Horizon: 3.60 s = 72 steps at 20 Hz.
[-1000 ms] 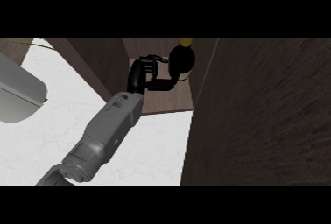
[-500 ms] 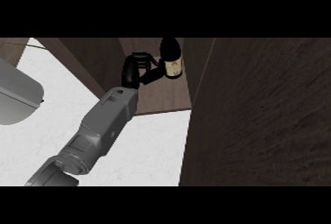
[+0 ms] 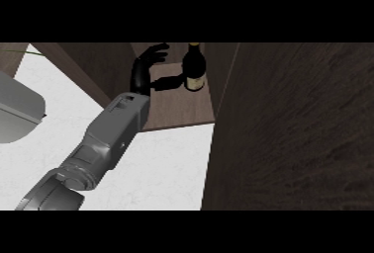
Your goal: Pick up the wine, place it into the cabinet and close the cabinet
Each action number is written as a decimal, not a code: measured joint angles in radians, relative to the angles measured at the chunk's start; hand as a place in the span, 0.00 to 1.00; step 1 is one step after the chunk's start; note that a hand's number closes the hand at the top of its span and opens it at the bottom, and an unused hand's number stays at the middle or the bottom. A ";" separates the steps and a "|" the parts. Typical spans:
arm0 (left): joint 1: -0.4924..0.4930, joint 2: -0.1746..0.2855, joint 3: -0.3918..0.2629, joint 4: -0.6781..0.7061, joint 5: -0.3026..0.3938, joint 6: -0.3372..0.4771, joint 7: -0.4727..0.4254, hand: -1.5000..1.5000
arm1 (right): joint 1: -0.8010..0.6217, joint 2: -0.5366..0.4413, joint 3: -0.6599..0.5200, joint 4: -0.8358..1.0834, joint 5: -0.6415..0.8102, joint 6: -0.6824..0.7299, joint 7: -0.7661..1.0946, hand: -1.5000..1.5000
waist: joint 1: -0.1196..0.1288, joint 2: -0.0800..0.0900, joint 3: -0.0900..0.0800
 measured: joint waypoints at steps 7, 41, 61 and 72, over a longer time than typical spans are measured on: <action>-0.021 0.013 0.017 0.025 0.005 0.018 -0.014 0.00 | 0.015 -0.005 -0.001 0.000 -0.004 0.018 -0.033 0.00 | -0.004 0.002 -0.001; -0.015 -0.056 0.068 -0.180 0.114 -0.373 -0.037 0.00 | 0.128 -0.037 -0.052 -0.018 -0.009 0.001 -0.046 0.00 | 0.093 -0.043 0.001; 0.516 -0.048 -0.204 -0.777 0.211 -0.369 0.066 0.00 | 0.173 -0.076 -0.090 -0.021 -0.008 -0.017 -0.066 0.00 | 0.139 -0.055 0.001; 0.894 0.052 -0.295 -1.211 0.207 -0.350 0.127 0.00 | 0.179 -0.108 -0.110 -0.021 -0.007 0.000 -0.069 0.00 | 0.134 -0.049 0.001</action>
